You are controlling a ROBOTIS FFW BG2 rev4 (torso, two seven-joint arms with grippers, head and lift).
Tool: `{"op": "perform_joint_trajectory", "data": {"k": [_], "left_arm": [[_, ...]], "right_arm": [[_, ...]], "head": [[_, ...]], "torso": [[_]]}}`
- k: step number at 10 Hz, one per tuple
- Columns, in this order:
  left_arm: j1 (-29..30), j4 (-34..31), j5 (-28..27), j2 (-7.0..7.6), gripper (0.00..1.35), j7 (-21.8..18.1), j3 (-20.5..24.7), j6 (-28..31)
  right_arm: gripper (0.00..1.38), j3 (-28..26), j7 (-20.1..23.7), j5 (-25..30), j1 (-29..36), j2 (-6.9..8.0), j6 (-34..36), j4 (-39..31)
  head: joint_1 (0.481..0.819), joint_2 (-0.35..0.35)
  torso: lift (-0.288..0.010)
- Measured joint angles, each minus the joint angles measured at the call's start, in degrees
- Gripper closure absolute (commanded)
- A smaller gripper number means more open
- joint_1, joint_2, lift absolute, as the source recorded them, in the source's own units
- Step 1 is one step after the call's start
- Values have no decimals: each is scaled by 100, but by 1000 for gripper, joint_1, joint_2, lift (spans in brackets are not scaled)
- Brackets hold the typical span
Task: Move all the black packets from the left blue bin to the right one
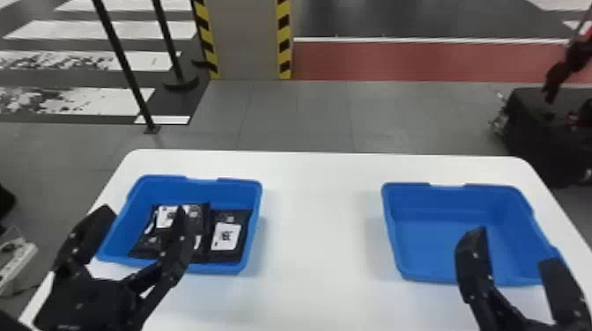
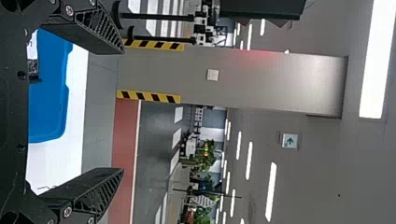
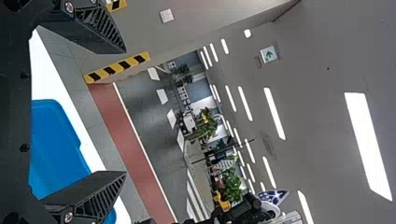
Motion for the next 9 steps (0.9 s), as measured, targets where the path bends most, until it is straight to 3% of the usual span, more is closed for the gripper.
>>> {"op": "perform_joint_trajectory", "data": {"k": [6, 9], "left_arm": [[-1, 0, -32, -1, 140, -10, 13, 69], [-50, 11, -231, -1, 151, -278, 284, 477]], "right_arm": [[91, 0, 0, -36, -1, -4, 0, 16], [93, 0, 1, -58, -1, -4, 0, 34]], "head": [[695, 50], [695, 63]], "torso": [[-110], [-110]]}}
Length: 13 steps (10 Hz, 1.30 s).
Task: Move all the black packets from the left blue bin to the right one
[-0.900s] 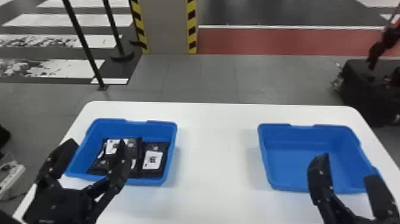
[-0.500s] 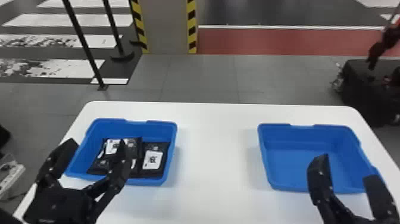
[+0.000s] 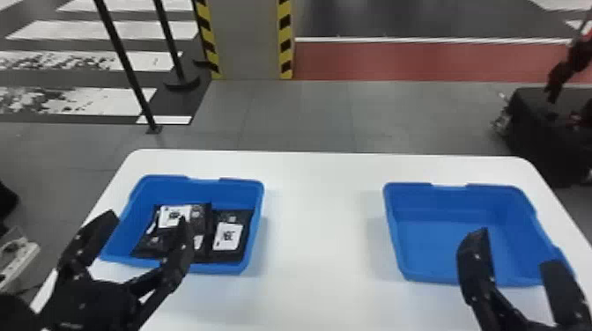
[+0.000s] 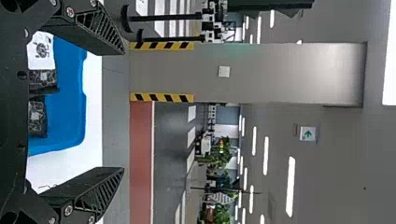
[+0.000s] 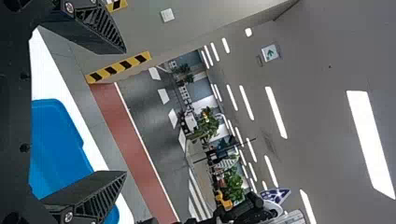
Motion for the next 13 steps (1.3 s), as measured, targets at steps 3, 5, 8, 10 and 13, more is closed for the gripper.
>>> {"op": "perform_joint_trajectory", "data": {"k": [3, 5, 8, 10, 13], "left_arm": [[-236, 14, -314, -54, 179, -216, 390, 724], [-635, 365, -555, -168, 188, -593, 685, 1046], [-1582, 1291, -836, -170, 203, -1006, 817, 1529], [-2232, 1868, -889, -80, 240, -1145, 796, 2001], [-3156, 2816, -1290, -27, 240, -1160, 741, 2309]], "right_arm": [[93, 0, 7, -13, 14, 0, 0, 8], [93, 0, 7, -23, 14, 0, 0, 8], [94, 0, 8, -36, -24, 0, 0, 10], [94, 0, 45, -48, -87, 0, 0, 39], [94, 0, 90, -87, -99, 9, 0, 65]], "head": [[695, 105], [695, 133], [695, 162], [695, 169], [695, 185]], "torso": [[-110], [-110], [-110], [-110], [-110]]}}
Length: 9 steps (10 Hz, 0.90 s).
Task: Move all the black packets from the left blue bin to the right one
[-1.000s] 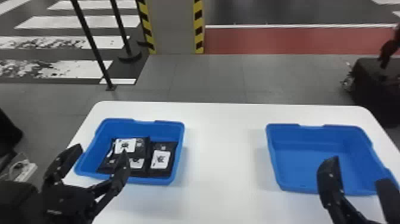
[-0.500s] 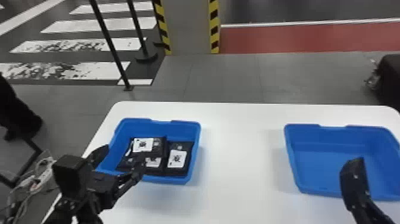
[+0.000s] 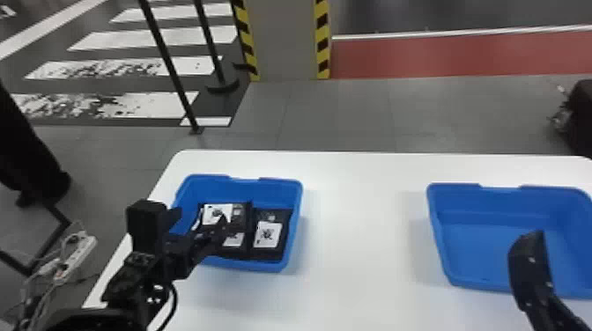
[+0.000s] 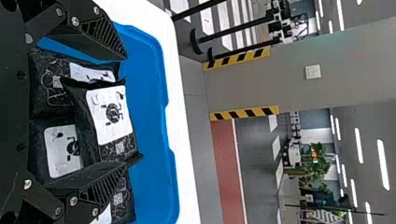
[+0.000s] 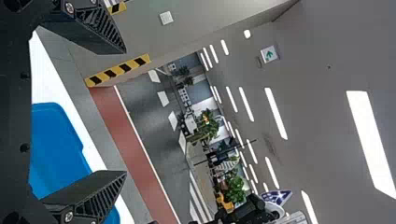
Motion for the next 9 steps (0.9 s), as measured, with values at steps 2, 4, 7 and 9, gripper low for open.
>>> {"op": "perform_joint_trajectory", "data": {"k": [2, 4, 7, 9], "left_arm": [[-713, 909, -74, 198, 240, -250, -209, 158], [-1133, 1437, 74, 404, 248, -419, -482, 368], [-1222, 1560, 84, 426, 760, -533, -537, 582], [-1224, 1559, 68, 405, 1208, -630, -573, 750]], "right_arm": [[94, 0, 18, -12, -21, -1, 0, 1], [94, 0, 39, -19, -47, 0, 0, 13], [96, 0, 42, -36, -18, 14, 0, 15], [96, 0, 45, -44, -17, 18, 0, 15]], "head": [[695, 173], [695, 150], [695, 138], [695, 130]], "torso": [[-110], [-110], [-110], [-110]]}}
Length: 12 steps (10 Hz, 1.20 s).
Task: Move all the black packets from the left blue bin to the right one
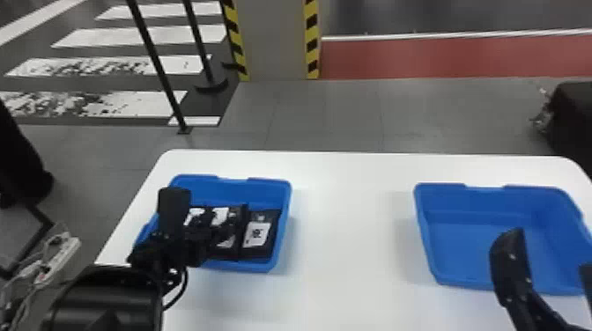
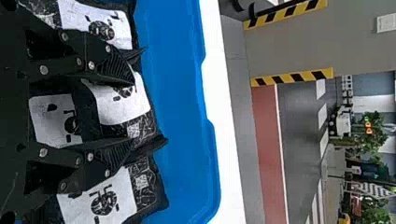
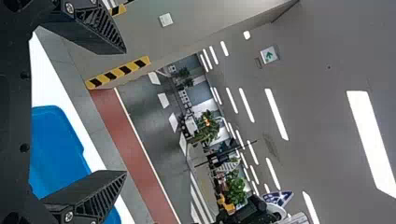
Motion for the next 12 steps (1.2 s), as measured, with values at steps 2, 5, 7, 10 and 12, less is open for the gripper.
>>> {"op": "perform_joint_trajectory", "data": {"k": [2, 5, 7, 10, 12], "left_arm": [[120, -95, -57, -2, 1219, -109, 12, -121], [864, -1348, -19, -39, 1219, -367, 167, -321], [1423, -2523, -11, -123, 1219, -661, 252, -258], [1281, -2986, -56, -198, 1219, -1221, -122, -319], [868, -2678, -94, -186, 1219, -1391, -598, -519]], "right_arm": [[96, 0, 5, -7, -11, 0, 0, 0], [96, 0, 82, -34, -14, 0, 0, -21], [98, -1, 495, -212, -78, -5, 1, -101], [96, -4, 1553, -318, -631, -96, 472, -90], [98, 0, 2236, -400, -1000, -97, 1060, -1]], "head": [[695, 128], [695, 116], [695, 105], [695, 80], [695, 54]], "torso": [[-110], [-110], [-110], [-110], [-110]]}}
